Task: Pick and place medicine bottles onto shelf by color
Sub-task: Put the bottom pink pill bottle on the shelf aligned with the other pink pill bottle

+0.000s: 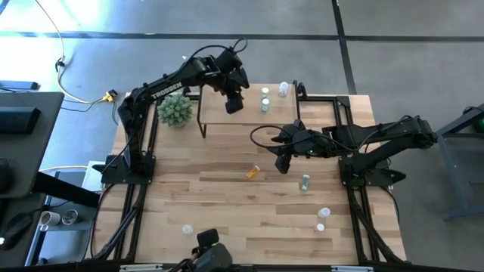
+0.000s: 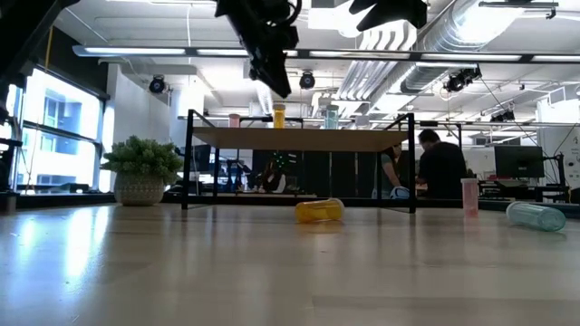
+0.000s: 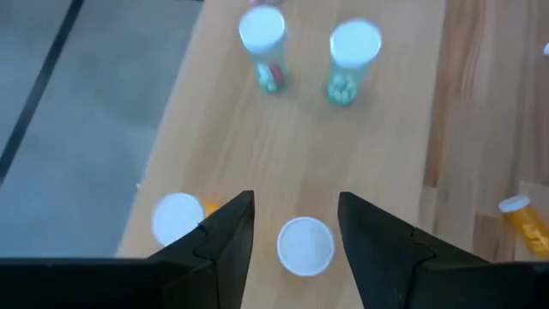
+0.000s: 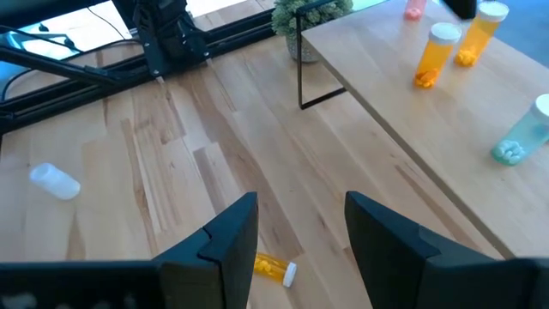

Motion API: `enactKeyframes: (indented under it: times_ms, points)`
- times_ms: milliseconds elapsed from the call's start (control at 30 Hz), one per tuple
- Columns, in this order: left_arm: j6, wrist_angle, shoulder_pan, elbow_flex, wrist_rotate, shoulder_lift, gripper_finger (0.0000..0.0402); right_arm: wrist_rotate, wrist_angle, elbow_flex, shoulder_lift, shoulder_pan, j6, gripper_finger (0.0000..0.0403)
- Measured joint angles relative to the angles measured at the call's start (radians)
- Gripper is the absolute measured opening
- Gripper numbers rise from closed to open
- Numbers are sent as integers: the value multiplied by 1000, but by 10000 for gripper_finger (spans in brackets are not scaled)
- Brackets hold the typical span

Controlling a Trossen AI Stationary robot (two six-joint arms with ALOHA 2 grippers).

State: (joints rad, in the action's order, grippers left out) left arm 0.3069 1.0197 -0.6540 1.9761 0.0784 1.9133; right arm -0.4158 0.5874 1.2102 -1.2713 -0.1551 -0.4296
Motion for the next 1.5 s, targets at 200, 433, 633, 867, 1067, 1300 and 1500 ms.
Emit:
enactKeyframes:
  times_ms: [200,433,633,867,1067,1300,1500]
  points:
    - [0,90,0,91,-1,-4,161,0,0,0,0,0,-11,165]
    - [-16,149,25,103,0,-68,161,22,0,0,0,-3,-16,165]
    - [-64,162,83,15,85,-165,161,49,7,0,0,-3,-17,165]
    - [-121,21,209,-228,123,-323,161,49,23,0,10,-3,-17,165]
    - [-191,-145,313,-469,119,-468,161,50,49,0,42,-3,-53,165]
    - [-312,-336,430,-723,101,-611,161,53,173,0,89,-40,-148,165]
    - [-398,-467,560,-882,-20,-682,161,16,310,-10,88,-149,-287,165]
